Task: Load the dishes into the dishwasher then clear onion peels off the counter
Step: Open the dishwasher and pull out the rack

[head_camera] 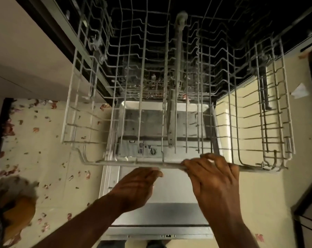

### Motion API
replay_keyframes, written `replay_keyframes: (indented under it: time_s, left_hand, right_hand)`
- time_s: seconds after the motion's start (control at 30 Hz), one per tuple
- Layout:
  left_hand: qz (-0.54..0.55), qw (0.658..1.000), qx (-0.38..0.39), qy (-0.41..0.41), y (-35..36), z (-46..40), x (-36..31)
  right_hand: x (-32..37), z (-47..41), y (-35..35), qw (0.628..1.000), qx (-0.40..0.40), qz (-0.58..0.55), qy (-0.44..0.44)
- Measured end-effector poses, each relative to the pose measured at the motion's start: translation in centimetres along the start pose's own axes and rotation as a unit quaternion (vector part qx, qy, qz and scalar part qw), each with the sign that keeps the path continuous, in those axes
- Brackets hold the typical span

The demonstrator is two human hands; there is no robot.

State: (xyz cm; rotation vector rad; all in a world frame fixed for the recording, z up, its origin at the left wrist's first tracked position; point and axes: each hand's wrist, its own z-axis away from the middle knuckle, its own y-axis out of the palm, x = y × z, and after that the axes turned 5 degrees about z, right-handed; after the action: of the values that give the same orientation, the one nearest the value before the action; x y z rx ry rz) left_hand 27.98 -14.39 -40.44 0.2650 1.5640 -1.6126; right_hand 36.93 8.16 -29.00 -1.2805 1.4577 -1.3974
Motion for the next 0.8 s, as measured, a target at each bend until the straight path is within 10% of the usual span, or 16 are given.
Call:
replay_keyframes:
  time_s: [0.43,0.8]
  left_hand:
    - [-0.155,0.977,-0.021,-0.145,-5.2,-15.6,4.7]
    - [-0.185,0.948,0.014,-0.258,-11.1,-28.8,7.1]
  right_hand:
    - [-3.4,-22.4,2.4,0.996,0.074,0.043,0.023]
    - [-4.3,-24.3,2.8,0.986,0.168,0.009,0.005]
